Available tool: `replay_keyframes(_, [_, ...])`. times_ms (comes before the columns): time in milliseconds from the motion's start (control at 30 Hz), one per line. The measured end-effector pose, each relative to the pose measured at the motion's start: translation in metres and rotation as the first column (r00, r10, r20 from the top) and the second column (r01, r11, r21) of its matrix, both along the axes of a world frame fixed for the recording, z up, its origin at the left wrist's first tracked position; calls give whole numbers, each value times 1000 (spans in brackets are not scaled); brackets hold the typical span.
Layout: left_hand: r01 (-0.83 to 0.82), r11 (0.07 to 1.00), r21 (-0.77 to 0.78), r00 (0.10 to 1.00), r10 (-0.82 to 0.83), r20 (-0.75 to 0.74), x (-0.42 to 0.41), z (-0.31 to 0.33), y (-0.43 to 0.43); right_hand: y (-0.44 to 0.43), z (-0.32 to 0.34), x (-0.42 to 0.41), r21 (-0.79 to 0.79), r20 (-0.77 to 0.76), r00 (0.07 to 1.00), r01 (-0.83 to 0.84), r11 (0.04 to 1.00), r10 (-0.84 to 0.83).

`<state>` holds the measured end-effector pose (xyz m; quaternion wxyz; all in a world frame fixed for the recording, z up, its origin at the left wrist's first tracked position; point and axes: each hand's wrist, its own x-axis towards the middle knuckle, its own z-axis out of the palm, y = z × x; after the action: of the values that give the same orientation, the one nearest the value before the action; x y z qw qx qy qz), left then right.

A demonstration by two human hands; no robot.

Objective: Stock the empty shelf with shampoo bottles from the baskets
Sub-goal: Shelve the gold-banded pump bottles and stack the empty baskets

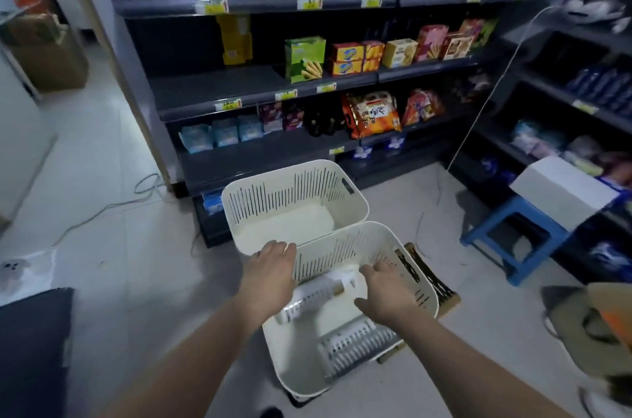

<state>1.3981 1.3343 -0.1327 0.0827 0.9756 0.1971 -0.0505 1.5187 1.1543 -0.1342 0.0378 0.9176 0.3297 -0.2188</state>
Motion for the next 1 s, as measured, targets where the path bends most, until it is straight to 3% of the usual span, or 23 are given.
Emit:
replay_keyframes(333, [254, 967, -40, 949, -256, -185, 64, -62, 2, -20, -59, 26, -110, -167, 934, 302, 947, -317])
replay_keyframes(533, [217, 966, -139, 916, -251, -312, 82, -113, -2, -21, -101, 40, -185, -349, 794, 462, 868, -497])
replay_keyframes(633, [190, 969, -158, 902, -236, -361, 90, -139, -6, -21, -120, 52, -202, -440, 696, 538, 818, -567])
replay_keyframes(733, [146, 975, -170, 890, -204, -408, 97, -164, -10, -15, -140, 59, -228, -542, 518, 667, 709, -662])
replay_keyframes(833, [118, 982, -150, 881, -174, -440, 104, -184, -12, -16, -166, 64, -239, -553, 442, 727, 643, -706])
replay_keyframes(900, [65, 986, -156, 887, -129, -443, 107, -198, -12, -14, -183, 65, -247, -553, 344, 803, 543, -759])
replay_keyframes(1000, [-36, 982, -186, 883, -56, -467, 109, -216, -14, -15, -212, 70, -278, -588, 91, 910, 307, -803])
